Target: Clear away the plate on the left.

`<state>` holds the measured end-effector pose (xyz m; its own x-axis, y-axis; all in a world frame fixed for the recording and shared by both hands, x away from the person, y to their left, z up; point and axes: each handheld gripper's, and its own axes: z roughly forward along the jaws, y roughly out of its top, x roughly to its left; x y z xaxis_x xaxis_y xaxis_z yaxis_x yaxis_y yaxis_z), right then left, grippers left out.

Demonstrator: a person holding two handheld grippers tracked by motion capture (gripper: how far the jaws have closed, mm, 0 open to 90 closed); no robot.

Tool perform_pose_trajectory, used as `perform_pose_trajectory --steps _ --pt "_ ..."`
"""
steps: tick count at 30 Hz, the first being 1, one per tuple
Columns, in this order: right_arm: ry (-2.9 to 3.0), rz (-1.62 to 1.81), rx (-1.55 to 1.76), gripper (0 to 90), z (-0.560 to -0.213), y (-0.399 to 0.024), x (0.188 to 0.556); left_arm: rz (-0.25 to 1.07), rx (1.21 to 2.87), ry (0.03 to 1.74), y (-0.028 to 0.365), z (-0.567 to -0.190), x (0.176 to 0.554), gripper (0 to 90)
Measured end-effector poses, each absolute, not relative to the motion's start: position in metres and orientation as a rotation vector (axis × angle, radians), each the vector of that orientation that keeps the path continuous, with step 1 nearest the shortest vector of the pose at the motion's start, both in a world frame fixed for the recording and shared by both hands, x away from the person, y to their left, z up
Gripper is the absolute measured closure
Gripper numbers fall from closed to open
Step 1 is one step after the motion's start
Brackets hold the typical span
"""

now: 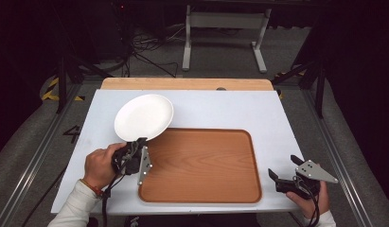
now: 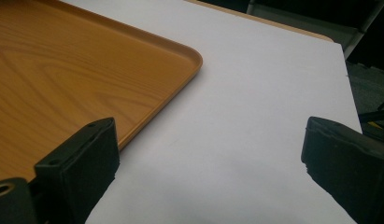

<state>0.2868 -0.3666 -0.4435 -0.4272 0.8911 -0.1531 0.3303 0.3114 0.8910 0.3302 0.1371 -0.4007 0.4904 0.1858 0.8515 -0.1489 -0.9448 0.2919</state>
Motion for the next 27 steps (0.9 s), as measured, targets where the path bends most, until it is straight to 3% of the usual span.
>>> perform_pose_trajectory --steps 27 --pt "1.929 1.084 1.076 4.9 -0.444 -0.367 0.286 1.294 2.390 -0.342 0.056 -0.407 0.278 87.1"
